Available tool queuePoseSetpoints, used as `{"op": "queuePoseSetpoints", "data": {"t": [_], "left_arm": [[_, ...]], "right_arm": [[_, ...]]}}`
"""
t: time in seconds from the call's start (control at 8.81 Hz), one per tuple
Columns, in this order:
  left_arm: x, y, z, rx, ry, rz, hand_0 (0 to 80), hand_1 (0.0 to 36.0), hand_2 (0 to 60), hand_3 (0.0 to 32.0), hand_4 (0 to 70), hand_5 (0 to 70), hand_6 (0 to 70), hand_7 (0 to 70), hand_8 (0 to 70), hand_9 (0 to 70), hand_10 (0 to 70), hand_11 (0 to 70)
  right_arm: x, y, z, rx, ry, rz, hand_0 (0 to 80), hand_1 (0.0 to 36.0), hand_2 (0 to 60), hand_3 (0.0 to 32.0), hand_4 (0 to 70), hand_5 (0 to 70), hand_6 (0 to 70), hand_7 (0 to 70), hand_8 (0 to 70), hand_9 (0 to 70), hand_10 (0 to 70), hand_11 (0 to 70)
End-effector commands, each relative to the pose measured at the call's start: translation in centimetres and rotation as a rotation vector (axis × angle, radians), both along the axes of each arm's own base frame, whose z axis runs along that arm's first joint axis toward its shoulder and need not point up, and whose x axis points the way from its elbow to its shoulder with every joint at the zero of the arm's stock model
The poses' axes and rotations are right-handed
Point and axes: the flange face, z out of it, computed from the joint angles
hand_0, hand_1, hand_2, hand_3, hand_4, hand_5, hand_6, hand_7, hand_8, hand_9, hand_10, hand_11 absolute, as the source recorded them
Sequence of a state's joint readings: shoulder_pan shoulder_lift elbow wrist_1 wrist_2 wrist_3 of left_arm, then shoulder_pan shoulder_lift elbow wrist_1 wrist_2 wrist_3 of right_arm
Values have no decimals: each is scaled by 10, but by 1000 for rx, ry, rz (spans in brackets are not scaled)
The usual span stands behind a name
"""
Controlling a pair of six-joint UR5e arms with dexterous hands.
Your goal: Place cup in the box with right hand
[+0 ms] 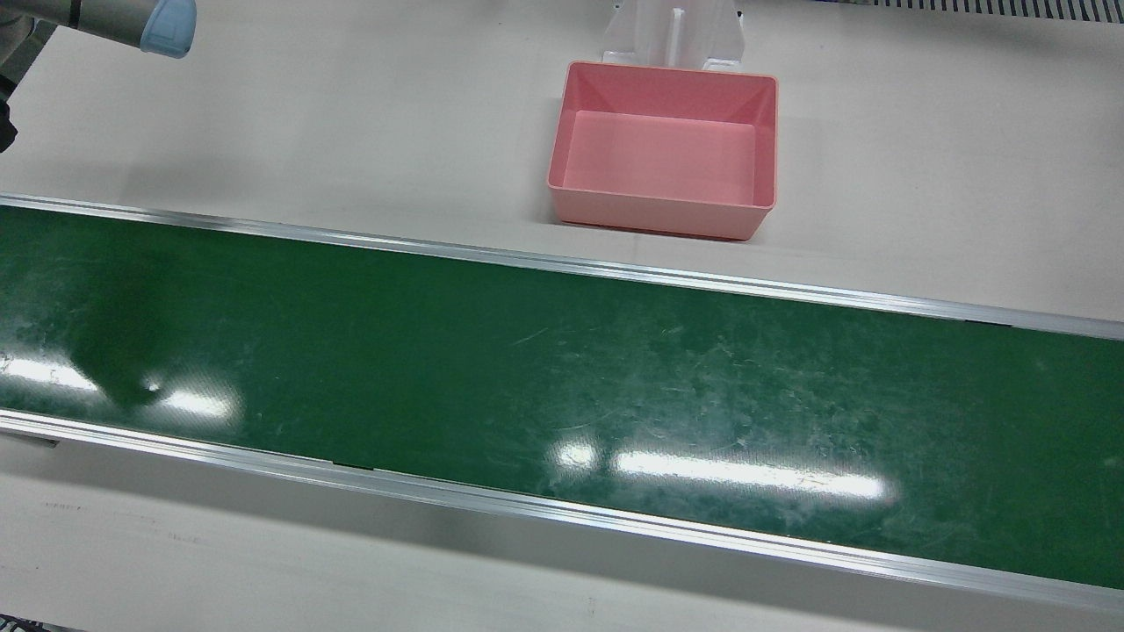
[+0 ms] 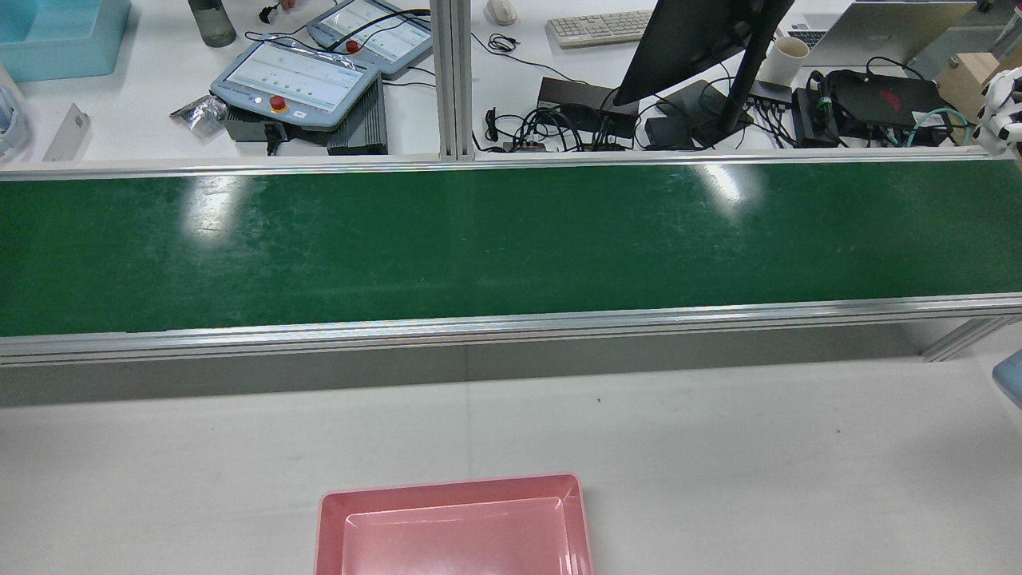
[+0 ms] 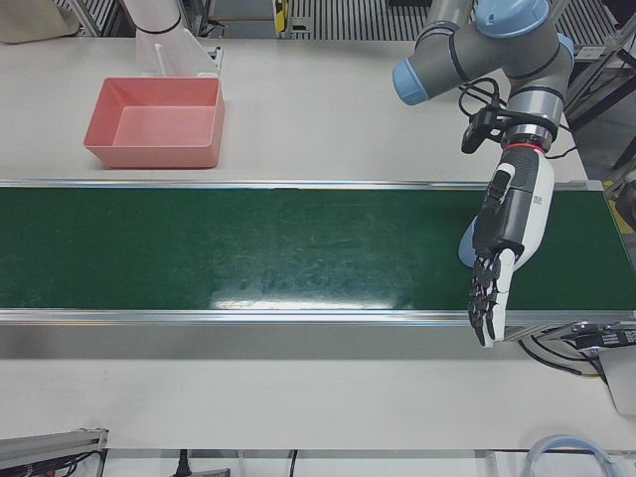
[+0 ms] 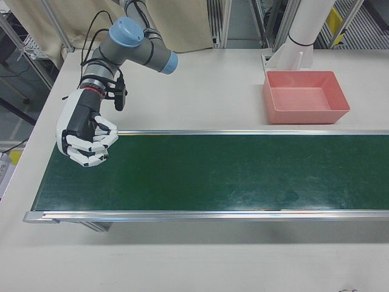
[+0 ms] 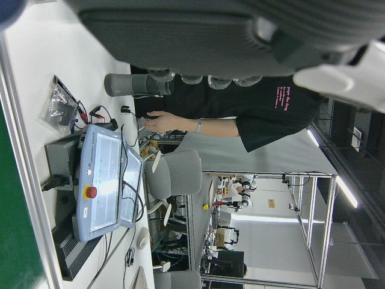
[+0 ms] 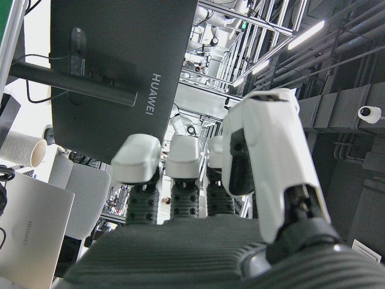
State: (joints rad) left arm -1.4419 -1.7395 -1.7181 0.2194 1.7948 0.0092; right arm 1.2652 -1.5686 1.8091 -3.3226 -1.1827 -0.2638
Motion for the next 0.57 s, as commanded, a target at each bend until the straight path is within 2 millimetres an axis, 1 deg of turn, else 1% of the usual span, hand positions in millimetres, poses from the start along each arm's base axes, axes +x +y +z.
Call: {"op": "queuePoseSetpoints", "data": {"t": [0.0, 0.11, 0.23, 0.34, 0.45], "left_arm": [[0, 0, 0, 0, 0, 0, 0, 0, 0, 0, 0, 0, 0, 0, 0, 0, 0, 0], [0, 0, 0, 0, 0, 0, 0, 0, 0, 0, 0, 0, 0, 0, 0, 0, 0, 0], [0, 0, 0, 0, 0, 0, 0, 0, 0, 0, 0, 0, 0, 0, 0, 0, 0, 0], [1, 0, 0, 0, 0, 1, 0, 0, 0, 0, 0, 0, 0, 0, 0, 0, 0, 0], [0, 0, 0, 0, 0, 0, 0, 0, 0, 0, 0, 0, 0, 0, 0, 0, 0, 0]], "right_arm": [[-1, 0, 0, 0, 0, -1, 784, 360, 600, 0, 700, 357, 632, 700, 700, 700, 700, 700], [-2, 0, 0, 0, 0, -3, 746, 360, 600, 0, 700, 356, 632, 700, 700, 700, 700, 700], [-2, 0, 0, 0, 0, -3, 764, 360, 600, 0, 700, 356, 632, 700, 700, 700, 700, 700], [-1, 0, 0, 0, 0, -1, 728, 360, 600, 0, 700, 356, 632, 700, 700, 700, 700, 700], [-1, 0, 0, 0, 0, -1, 766, 360, 600, 0, 700, 355, 631, 700, 700, 700, 700, 700]]}}
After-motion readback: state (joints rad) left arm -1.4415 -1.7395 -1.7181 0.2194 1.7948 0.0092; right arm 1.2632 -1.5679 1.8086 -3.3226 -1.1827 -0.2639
